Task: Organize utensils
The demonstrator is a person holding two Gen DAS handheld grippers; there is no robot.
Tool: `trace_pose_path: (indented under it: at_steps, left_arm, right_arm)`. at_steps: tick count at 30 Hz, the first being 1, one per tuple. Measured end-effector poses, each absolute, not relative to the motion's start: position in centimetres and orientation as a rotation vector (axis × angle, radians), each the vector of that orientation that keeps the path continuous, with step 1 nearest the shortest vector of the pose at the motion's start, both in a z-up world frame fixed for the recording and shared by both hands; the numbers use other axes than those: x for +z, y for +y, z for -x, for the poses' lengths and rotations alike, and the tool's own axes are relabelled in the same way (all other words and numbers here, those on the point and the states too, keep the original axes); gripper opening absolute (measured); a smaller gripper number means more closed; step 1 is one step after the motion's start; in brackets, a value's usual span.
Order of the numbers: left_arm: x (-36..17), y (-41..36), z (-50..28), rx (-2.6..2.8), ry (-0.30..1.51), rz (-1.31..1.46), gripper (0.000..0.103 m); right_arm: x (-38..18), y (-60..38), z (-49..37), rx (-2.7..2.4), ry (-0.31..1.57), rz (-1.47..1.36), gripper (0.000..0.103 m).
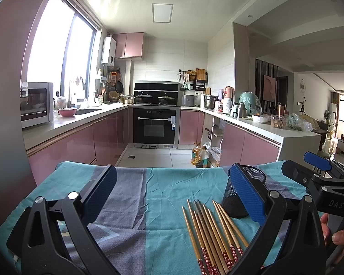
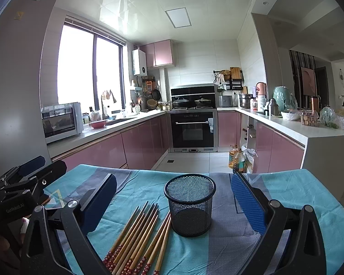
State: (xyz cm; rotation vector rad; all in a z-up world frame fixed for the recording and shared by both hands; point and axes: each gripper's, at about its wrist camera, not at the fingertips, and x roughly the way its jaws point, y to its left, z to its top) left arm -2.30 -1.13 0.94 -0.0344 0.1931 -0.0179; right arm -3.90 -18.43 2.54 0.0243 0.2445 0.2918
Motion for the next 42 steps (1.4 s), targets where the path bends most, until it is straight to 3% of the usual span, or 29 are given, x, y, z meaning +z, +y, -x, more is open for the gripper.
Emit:
trace_pose_path:
  at_steps: [42]
  left_arm:
    - [0.6, -1.3, 1.1, -0.018, 0.252, 0.022, 0.097]
  right_arm:
    - [2.5, -18.8, 3.4, 0.31, 0.295, -0.023, 0.097]
